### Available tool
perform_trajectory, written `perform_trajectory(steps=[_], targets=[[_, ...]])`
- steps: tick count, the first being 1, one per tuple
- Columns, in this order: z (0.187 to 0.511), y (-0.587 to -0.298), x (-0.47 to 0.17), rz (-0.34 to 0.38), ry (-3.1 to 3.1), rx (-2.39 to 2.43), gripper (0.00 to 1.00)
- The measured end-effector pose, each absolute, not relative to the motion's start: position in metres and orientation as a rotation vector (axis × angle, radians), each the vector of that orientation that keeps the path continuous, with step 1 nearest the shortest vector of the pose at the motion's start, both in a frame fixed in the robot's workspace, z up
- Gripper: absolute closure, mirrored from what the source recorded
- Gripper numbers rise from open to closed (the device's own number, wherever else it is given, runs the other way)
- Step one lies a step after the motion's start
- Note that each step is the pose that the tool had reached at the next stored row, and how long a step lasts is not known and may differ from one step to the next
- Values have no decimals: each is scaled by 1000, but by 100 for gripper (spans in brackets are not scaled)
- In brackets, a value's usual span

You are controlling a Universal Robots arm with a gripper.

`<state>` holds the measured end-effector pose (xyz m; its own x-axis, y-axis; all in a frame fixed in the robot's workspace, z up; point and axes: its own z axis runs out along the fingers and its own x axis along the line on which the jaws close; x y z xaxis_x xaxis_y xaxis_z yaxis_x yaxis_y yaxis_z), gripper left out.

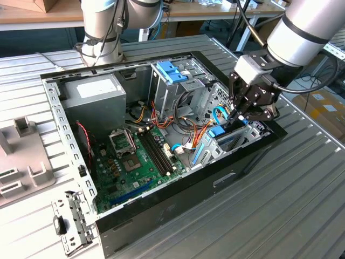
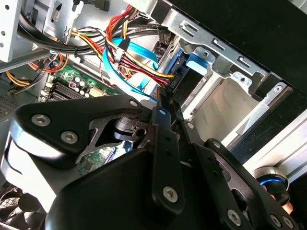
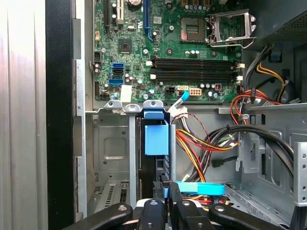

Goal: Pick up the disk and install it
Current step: 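Insert the second disk wire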

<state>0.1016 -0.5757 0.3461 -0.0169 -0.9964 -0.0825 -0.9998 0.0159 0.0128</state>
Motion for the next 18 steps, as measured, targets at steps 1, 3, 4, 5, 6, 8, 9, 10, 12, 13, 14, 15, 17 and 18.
perform_trajectory(steps=[1,3,4,5,6,8,9,10,12,13,14,15,17,18], targets=[[345,-576,102,104,2202,-2168,84],[345,-576,102,105,2201,-2169,84],[345,-576,102,106,2200,-2169,84],[344,-576,102,106,2200,-2169,84],[344,-576,102,106,2200,-2169,84],[344,-576,102,106,2200,-2169,84],[344,-576,102,106,2200,-2169,84],[344,-576,102,106,2200,-2169,84],[344,-576,102,106,2200,-2168,76],[344,-576,102,106,2200,-2168,76],[344,-576,102,106,2200,-2168,76],[344,-576,102,106,2200,-2168,70],[345,-576,102,106,2200,-2169,70],[347,-576,102,106,2200,-2169,70]])
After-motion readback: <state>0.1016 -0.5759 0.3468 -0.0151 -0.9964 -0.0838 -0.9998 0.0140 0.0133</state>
